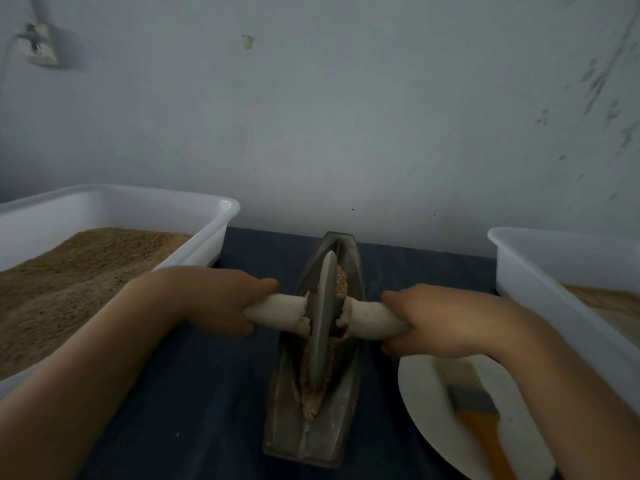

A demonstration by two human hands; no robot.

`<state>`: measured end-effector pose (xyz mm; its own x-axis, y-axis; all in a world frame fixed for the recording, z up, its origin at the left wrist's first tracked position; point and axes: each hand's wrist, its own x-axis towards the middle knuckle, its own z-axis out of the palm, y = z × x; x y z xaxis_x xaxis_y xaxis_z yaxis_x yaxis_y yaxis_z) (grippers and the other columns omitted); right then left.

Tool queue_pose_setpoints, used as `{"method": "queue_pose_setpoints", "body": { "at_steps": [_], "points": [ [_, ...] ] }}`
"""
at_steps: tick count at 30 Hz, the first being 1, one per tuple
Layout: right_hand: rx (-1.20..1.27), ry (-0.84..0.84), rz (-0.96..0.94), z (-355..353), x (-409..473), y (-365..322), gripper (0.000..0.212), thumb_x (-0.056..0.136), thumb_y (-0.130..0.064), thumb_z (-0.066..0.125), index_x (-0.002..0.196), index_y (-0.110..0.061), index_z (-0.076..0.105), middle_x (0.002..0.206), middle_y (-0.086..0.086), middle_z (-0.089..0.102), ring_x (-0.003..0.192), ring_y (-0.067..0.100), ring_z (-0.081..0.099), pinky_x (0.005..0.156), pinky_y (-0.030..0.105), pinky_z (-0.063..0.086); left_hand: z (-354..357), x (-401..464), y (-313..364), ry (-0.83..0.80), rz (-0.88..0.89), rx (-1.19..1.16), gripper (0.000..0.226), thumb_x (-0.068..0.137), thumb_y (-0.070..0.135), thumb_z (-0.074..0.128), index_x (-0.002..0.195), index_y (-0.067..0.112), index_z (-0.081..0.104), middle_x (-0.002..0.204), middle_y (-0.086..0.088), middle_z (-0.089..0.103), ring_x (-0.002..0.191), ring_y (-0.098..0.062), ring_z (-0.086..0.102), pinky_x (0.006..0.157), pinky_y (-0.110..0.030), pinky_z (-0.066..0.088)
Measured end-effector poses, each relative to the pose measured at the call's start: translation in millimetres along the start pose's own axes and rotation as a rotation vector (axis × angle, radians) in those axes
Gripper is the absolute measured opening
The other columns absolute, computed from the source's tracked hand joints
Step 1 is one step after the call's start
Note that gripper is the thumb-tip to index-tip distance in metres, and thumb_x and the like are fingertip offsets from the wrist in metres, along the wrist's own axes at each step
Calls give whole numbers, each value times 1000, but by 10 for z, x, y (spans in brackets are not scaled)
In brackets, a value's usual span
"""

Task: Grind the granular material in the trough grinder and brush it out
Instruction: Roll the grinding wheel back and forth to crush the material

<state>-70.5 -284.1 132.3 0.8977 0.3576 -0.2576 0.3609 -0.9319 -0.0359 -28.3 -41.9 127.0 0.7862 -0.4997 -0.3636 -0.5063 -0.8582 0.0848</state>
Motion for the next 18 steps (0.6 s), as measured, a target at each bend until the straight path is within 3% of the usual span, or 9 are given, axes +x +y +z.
{"method": "queue_pose_setpoints", "body": {
  "at_steps": [3,6,9,13,15,18],
  "points": [
    [-9,67,41,59,107,51,23,89,-30,56,105,-15,48,85,-5,48,77,12,48,55,20,32,54,113,-27,88,-1,-18,31,90,23,57,107,30,32,98,9,45,83,-6,46,75,-21,36],
    [-62,214,93,149,259,133,20,90,-31,54,101,-19,43,93,-2,51,79,13,47,52,22,27,124,256,-70,282,-13,83,29,90,26,56,111,26,36,109,5,49,98,-11,49,85,-25,37],
    [-134,433,102,261,398,219,20,89,-33,54,98,-19,41,104,1,55,90,20,51,64,30,26,226,434,-121,528,-47,178,31,90,30,54,116,23,38,118,3,49,108,-15,48,92,-30,36],
    [-233,654,142,411,538,278,23,89,-29,53,108,-18,45,106,0,53,97,21,49,69,30,22,339,581,-100,778,-85,196,34,89,30,56,119,24,40,120,3,46,109,-15,45,95,-30,35],
    [-242,674,151,428,559,284,23,89,-28,53,108,-18,45,105,0,53,96,20,48,70,30,22,354,590,-82,816,-83,199,35,88,30,56,119,24,40,120,4,47,109,-14,45,96,-29,33],
    [-243,588,126,373,512,285,20,90,-28,52,105,-17,44,106,1,54,96,21,49,67,30,21,309,546,-94,731,-72,206,37,89,30,55,121,24,38,122,5,49,111,-13,47,97,-29,34]
  ]
}}
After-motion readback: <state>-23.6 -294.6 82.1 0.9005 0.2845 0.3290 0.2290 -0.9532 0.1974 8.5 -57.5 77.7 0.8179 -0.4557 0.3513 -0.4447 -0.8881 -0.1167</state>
